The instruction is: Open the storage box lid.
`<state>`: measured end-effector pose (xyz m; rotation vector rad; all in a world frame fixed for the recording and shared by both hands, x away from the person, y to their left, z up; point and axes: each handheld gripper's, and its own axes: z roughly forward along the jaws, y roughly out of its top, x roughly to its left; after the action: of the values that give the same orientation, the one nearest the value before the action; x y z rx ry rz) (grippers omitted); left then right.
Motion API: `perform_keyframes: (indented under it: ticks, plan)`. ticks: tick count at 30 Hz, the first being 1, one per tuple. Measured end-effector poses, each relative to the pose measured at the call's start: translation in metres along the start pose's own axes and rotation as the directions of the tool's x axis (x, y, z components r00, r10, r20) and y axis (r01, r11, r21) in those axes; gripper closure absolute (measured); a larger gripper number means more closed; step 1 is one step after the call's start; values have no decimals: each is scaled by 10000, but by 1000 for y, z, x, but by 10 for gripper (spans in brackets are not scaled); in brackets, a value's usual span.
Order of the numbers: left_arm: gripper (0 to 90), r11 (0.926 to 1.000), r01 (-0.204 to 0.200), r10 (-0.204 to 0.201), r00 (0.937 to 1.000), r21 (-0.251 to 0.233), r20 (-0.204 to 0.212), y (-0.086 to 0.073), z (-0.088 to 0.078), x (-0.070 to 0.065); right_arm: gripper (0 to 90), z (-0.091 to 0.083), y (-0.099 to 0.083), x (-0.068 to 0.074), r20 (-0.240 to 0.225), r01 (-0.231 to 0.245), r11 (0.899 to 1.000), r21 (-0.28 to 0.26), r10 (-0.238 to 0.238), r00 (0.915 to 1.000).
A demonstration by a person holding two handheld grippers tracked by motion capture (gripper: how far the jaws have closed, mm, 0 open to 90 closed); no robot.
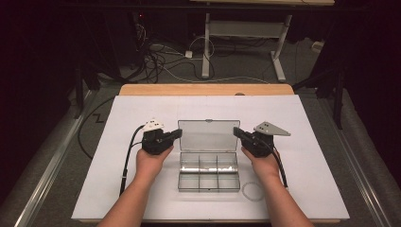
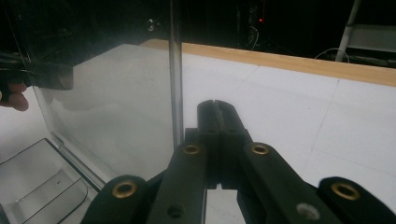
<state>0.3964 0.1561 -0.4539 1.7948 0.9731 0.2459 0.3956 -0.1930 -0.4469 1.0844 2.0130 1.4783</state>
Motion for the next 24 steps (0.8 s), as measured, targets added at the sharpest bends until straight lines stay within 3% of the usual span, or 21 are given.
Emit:
perform_keyframes:
  ticks: [12, 24]
  plan:
    - [878, 9997, 208, -207, 9998, 156, -35, -1, 12, 8, 900, 12, -1, -7, 287, -74, 9990, 443, 61, 9996]
    - [878, 9950, 759, -746, 9970, 648, -218, -9, 30, 18, 900, 28, -7, -18, 384, -307, 9912, 1289, 259, 9989]
